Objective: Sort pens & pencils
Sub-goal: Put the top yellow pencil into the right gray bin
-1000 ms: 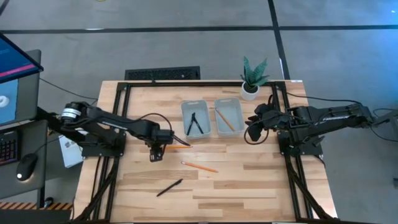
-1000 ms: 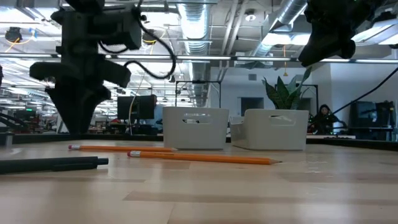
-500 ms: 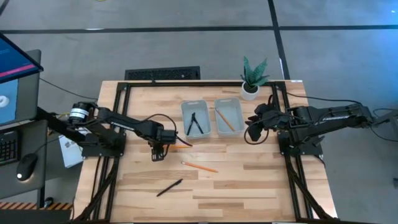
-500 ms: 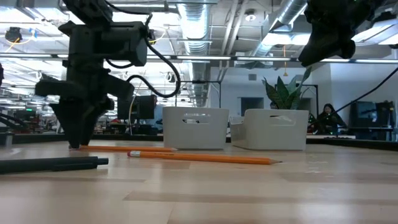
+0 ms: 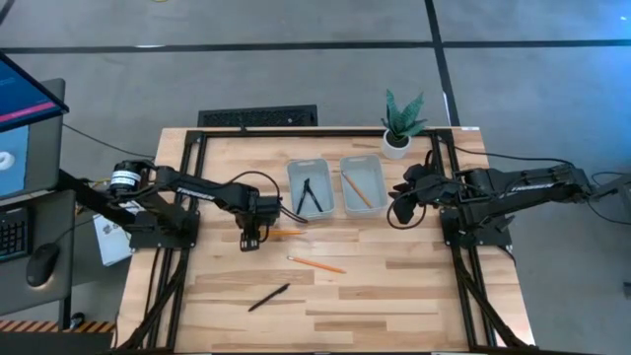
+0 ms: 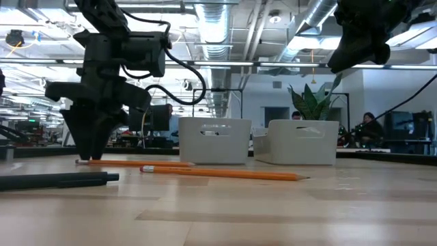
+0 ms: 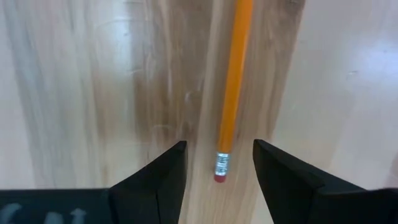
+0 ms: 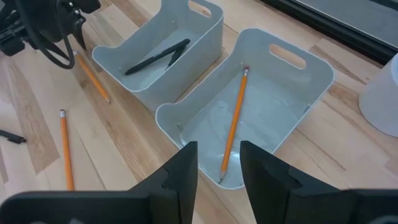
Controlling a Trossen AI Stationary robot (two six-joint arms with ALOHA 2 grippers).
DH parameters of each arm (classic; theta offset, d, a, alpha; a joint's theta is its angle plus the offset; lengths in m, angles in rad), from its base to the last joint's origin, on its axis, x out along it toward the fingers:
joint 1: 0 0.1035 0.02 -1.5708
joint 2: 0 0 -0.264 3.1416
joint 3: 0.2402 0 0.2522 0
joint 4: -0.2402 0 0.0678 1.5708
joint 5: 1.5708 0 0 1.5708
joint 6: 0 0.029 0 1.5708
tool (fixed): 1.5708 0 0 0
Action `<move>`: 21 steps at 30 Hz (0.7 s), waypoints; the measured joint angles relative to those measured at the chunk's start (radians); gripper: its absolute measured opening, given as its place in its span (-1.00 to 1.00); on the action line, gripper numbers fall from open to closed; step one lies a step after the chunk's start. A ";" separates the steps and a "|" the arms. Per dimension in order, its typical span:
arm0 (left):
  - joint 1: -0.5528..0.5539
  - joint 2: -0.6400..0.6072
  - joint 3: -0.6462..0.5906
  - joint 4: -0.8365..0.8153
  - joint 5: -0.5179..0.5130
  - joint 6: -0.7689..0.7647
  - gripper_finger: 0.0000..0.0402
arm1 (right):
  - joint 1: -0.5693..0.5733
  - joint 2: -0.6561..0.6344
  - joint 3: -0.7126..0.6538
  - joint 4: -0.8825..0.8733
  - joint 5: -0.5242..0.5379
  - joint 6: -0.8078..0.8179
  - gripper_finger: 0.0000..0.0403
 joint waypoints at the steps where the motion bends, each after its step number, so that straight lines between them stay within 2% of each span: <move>1: 0.002 0.000 0.000 0.000 -0.002 0.006 -0.14 | 0.000 0.000 0.000 0.000 0.000 0.000 -0.30; 11: -0.001 0.020 0.000 0.001 0.021 0.066 -0.14 | 0.000 0.000 0.000 0.000 0.000 -0.001 -0.29; 16: -0.001 0.073 0.008 -0.001 0.021 0.062 -0.14 | 0.000 0.000 0.000 -0.001 0.000 -0.001 -0.30; 21: -0.001 0.068 0.004 0.008 0.017 0.055 -0.14 | 0.000 0.000 0.000 -0.002 -0.002 -0.002 -0.29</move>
